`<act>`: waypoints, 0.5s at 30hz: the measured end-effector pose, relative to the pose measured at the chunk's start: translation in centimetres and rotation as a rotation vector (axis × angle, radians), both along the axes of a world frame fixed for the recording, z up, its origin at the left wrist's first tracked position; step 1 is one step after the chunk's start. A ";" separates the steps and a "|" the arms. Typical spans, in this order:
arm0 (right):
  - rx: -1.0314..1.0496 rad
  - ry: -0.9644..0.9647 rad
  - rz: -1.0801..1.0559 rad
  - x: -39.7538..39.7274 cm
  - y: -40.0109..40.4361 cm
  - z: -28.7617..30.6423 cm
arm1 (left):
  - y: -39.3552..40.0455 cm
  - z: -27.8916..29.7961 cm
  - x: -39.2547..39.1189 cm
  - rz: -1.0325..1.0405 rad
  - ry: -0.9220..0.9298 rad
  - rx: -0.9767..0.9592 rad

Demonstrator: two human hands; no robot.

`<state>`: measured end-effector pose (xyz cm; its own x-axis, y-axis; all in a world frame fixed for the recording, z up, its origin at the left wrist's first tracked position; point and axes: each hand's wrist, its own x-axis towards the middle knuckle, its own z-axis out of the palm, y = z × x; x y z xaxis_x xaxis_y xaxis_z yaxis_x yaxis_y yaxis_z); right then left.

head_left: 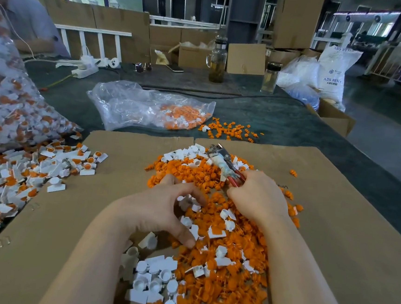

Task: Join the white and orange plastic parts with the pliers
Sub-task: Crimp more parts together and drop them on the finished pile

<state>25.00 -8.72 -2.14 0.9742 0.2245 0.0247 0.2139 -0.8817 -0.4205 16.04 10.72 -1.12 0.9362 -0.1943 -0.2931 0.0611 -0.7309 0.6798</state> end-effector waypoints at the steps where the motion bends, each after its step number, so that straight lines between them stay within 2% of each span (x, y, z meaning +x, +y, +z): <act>1: -0.003 -0.001 0.001 0.0 0.0 0.0 | 0.0 -0.1 0.0 0.006 -0.020 0.021; 5: 0.008 -0.010 -0.010 -0.1 0.0 0.0 | -1.2 -0.6 0.7 0.157 -0.219 0.043; 8: 0.031 -0.012 -0.026 -0.1 -0.1 0.1 | -2.0 -0.5 0.9 0.220 -0.345 -0.018; 11: 0.062 0.002 -0.041 0.0 -0.1 0.1 | -3.0 0.1 0.5 0.078 -0.310 -0.064; 15: 0.061 -0.011 -0.064 0.1 -0.2 0.0 | -5.0 -0.2 0.2 -0.120 -0.314 0.028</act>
